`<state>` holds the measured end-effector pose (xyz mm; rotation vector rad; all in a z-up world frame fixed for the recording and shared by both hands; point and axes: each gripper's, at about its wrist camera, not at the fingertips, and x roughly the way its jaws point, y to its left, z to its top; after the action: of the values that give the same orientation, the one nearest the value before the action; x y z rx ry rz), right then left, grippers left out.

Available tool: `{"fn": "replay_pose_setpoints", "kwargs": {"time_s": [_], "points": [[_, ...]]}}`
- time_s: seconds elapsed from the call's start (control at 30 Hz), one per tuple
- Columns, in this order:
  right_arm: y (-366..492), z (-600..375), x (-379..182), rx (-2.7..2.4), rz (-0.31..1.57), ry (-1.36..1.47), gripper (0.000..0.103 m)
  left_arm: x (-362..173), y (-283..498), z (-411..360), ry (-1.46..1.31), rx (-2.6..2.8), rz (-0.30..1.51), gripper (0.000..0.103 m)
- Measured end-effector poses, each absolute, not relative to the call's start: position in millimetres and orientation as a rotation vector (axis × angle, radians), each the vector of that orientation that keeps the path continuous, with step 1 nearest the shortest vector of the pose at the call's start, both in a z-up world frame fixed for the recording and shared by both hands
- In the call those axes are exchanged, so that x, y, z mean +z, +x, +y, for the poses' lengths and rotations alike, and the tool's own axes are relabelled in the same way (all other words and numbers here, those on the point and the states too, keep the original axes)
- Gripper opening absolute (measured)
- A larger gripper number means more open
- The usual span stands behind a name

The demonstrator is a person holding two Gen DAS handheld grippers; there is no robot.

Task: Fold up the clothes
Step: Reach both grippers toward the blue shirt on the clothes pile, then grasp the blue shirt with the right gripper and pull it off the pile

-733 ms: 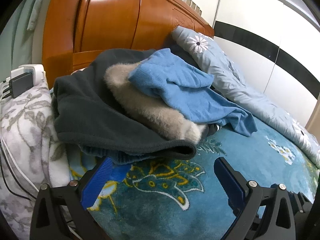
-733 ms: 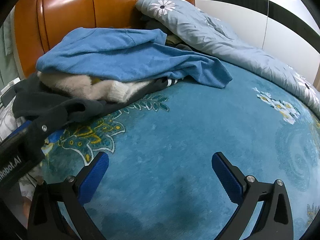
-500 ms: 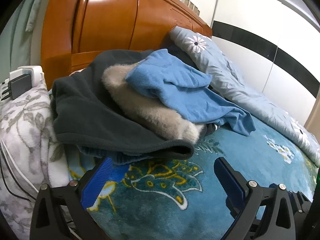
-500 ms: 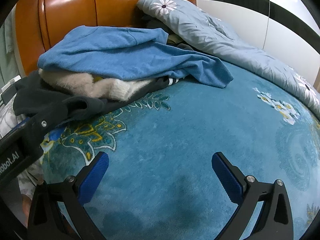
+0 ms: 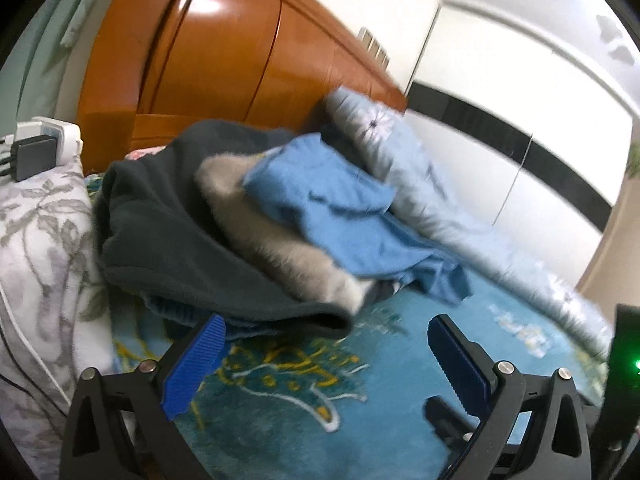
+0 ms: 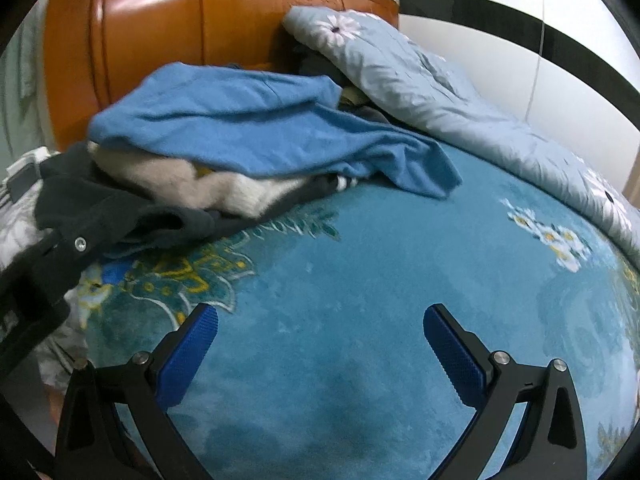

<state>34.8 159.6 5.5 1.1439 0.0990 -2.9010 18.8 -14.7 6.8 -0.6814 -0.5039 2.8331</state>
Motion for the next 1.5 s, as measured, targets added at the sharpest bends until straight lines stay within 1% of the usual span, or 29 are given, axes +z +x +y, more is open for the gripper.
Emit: {"fn": "replay_pose_setpoints", "kwargs": {"time_s": [0.17, 0.33, 0.47, 0.6, 0.67, 0.77, 0.87, 0.9, 0.93, 0.97, 1.0, 1.03, 1.07, 1.1, 1.13, 1.2, 1.3, 1.37, 1.5], "points": [[36, 152, 13, -2.894, 0.145, 1.102, 0.103, 15, 24, -16, -0.606, 2.901, -0.455, 0.103], [34, 154, 25, -2.854, 0.176, 1.031, 0.103, 21, 25, -20, -0.554, 2.853, -0.499, 0.103], [9, 158, 42, -2.786, 0.288, 1.005, 0.103, 26, 30, -30, -0.476, 2.867, -0.532, 0.103], [-35, 151, 74, -2.743, 0.351, 0.930, 0.103, 29, 24, -28, -0.525, 2.924, -0.481, 0.103], [-60, 138, 90, -2.669, 0.294, 0.912, 0.103, 31, 24, -31, -0.520, 2.977, -0.466, 0.103], [-94, 112, 105, -2.519, 0.140, 0.901, 0.103, 30, 24, -39, -0.520, 3.021, -0.480, 0.103], [-124, 79, 104, -2.419, 0.038, 0.942, 0.101, 27, 22, -49, -0.544, 3.024, -0.523, 0.103], [-133, 69, 100, -2.392, 0.013, 0.969, 0.097, 25, 20, -53, -0.556, 3.017, -0.544, 0.103], [-140, 60, 95, -2.373, -0.002, 0.998, 0.089, 24, 19, -57, -0.569, 3.009, -0.566, 0.103], [-146, 52, 89, -2.363, -0.008, 1.029, 0.084, 22, 18, -59, -0.583, 2.999, -0.588, 0.103], [-151, 51, 84, -2.369, -0.019, 1.060, 0.070, 21, 18, -62, -0.597, 2.990, -0.609, 0.103], [-153, 54, 81, -2.383, -0.042, 1.090, 0.051, 22, 19, -62, -0.596, 2.986, -0.617, 0.103], [-156, 57, 78, -2.397, -0.064, 1.120, 0.038, 22, 19, -62, -0.595, 2.982, -0.625, 0.103], [-159, 61, 75, -2.411, -0.087, 1.150, 0.015, 22, 20, -63, -0.594, 2.978, -0.633, 0.103], [-158, 70, 74, -2.428, -0.114, 1.174, 0.009, 22, 21, -63, -0.593, 2.974, -0.641, 0.103], [-151, 97, 76, -2.473, -0.156, 1.204, 0.008, 22, 21, -62, -0.599, 2.960, -0.651, 0.103], [-129, 134, 91, -2.562, -0.132, 1.215, 0.007, 21, 21, -57, -0.617, 2.930, -0.657, 0.103], [-108, 160, 109, -2.628, -0.143, 1.192, 0.006, 20, 20, -54, -0.628, 2.910, -0.660, 0.103], [-56, 226, 157, -2.772, -0.204, 1.078, 0.005, 27, 31, -37, -0.625, 2.883, -0.587, 0.103]]}}
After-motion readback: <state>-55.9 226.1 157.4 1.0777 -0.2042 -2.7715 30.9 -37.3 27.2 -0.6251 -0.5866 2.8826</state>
